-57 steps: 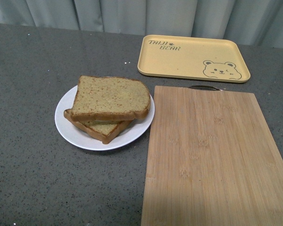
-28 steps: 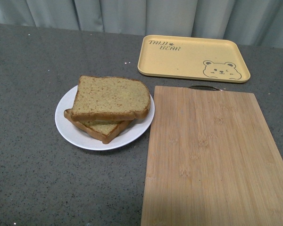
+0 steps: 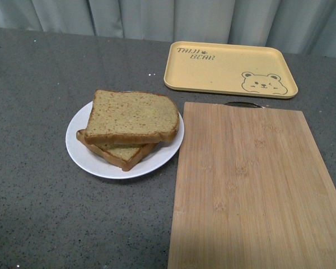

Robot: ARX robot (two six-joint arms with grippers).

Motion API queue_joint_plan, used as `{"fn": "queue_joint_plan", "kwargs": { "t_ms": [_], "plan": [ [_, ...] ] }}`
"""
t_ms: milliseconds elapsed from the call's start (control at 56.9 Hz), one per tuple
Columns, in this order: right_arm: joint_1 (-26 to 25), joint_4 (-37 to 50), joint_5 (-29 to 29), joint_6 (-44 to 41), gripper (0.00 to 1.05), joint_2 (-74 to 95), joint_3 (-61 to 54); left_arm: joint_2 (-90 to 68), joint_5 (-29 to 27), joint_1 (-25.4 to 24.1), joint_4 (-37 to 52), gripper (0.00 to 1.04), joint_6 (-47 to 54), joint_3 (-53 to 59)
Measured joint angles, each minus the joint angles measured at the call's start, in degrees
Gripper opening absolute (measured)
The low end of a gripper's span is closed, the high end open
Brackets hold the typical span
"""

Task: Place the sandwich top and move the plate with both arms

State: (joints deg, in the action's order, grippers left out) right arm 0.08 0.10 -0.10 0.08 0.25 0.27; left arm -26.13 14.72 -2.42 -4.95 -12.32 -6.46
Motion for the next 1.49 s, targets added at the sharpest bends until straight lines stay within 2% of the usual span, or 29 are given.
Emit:
{"fn": "queue_joint_plan", "kwargs": {
  "t_ms": [123, 158, 334, 563, 932, 1266, 1301, 1495],
  "plan": [
    [0.0, -0.02, -0.02, 0.02, 0.95, 0.0, 0.0, -20.81, -1.05, 3.34, 11.61, 0.98, -6.21, -2.4],
    [0.0, -0.02, -0.04, 0.07, 0.97, 0.0, 0.0, -24.94, -1.18, 4.07, 13.97, 0.98, -7.58, -2.95],
    [0.0, -0.02, -0.02, 0.02, 0.95, 0.0, 0.0, -43.58, -1.79, 7.85, 23.78, 0.98, -14.05, -6.54],
    [0.0, -0.02, -0.02, 0.02, 0.95, 0.0, 0.0, -61.4, -2.34, 11.91, 30.1, 0.98, -20.79, -11.96],
    [0.0, -0.02, -0.02, 0.02, 0.95, 0.0, -0.02, -74.69, -4.57, 12.85, 33.0, 0.98, -24.37, -19.34],
    [0.0, -0.02, -0.02, 0.02, 0.95, 0.0, 0.0, -82.84, -4.35, 12.68, 33.07, 0.98, -27.17, -26.12],
    [0.0, -0.02, -0.02, 0.02, 0.95, 0.0, 0.0, -83.34, -4.48, 12.7, 32.81, 0.97, -27.23, -26.53],
    [0.0, 0.0, -0.02, 0.02, 0.95, 0.0, -0.02, -86.38, -4.59, 12.59, 31.95, 0.68, -28.22, -29.29]
  ]
}}
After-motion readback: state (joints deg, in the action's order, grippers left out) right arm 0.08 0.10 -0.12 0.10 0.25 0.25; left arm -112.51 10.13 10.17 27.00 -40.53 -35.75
